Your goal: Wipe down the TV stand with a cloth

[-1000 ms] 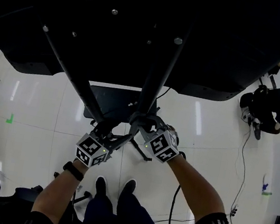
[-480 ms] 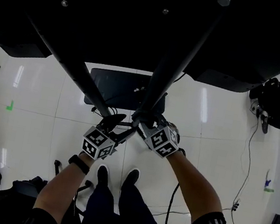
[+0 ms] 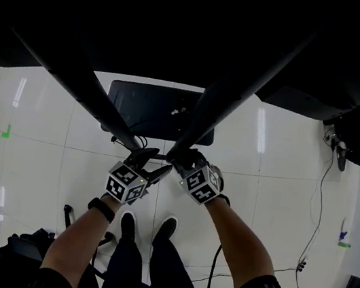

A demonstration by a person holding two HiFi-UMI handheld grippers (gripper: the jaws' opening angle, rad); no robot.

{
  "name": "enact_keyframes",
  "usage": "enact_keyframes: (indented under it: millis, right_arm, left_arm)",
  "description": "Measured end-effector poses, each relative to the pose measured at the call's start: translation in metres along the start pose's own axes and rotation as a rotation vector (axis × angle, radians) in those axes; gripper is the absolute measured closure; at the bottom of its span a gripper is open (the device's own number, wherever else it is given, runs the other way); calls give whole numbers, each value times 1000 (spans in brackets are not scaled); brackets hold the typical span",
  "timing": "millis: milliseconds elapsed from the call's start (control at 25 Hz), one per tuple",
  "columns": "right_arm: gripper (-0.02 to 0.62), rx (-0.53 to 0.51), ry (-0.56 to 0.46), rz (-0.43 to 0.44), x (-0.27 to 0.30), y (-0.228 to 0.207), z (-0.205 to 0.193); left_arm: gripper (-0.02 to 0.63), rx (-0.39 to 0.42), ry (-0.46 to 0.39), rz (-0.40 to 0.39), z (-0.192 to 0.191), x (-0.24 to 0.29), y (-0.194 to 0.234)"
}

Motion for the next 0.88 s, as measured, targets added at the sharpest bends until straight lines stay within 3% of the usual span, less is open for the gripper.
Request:
enact_keyframes:
  millis: [400,720,880]
  right_arm:
    - [557,114,80,-34,40,-1,-44]
    - [556,302,-70,-48,-13,36,-14]
    - [555,271,-153,-94,-51,60,15]
  left_arm:
    - [305,-1,58,-18,-33,17,17]
    - [304,-28,15,-48,-31,-33,-18]
    - [304,16,-3,-57,-24,-74,-35]
Point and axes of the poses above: the fingertips, and each gripper's own axes: x forward along the fingers, y to its left, z out of its top, the point moved 3 cm from there along -x, backward along the fingers, and after that the axes turned 7 degrees about x, right-handed, at the moved point
